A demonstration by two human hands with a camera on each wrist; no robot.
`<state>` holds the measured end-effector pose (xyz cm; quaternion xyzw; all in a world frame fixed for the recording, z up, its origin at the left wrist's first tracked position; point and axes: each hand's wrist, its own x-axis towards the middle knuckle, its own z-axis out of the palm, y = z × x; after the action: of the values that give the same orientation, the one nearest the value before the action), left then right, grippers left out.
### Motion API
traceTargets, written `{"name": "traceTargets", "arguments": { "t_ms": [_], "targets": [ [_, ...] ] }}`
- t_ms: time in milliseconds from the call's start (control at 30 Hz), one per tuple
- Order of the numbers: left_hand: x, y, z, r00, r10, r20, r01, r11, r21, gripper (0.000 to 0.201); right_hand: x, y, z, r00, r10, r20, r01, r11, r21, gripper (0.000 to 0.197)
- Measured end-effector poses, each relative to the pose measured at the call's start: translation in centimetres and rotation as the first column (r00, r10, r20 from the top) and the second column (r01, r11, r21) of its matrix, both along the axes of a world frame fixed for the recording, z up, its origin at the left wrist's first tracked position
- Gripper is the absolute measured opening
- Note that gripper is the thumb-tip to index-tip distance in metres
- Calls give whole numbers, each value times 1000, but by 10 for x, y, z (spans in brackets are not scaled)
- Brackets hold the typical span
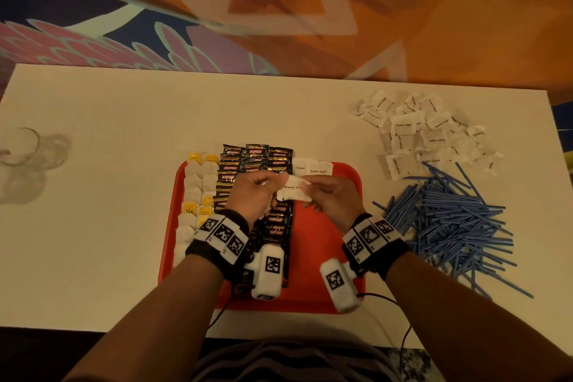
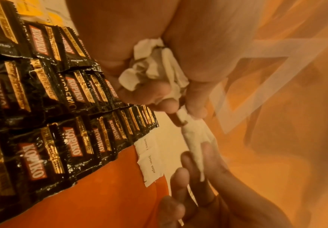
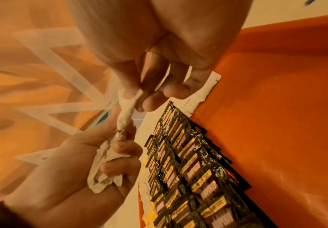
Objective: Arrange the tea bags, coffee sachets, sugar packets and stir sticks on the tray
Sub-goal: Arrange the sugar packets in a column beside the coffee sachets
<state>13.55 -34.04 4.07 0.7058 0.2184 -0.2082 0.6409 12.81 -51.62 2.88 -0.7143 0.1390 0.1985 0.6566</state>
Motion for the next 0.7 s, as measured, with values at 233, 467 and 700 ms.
{"name": "traceTargets", "arguments": {
  "t_ms": [233, 467, 700],
  "targets": [
    [3, -5, -2, 999, -33, 32, 32, 999, 32, 19, 3, 1, 0, 975, -67, -210, 98, 985, 139, 17],
    [6, -4, -5, 999, 19, -35, -17, 999, 46, 26, 5, -18, -19, 993, 23, -116, -43, 984, -170, 7],
    [-1, 19, -7, 987, 116, -107, -110, 992, 61, 20, 38, -24, -53, 976, 43, -212, -142, 869, -474, 16]
  ]
}}
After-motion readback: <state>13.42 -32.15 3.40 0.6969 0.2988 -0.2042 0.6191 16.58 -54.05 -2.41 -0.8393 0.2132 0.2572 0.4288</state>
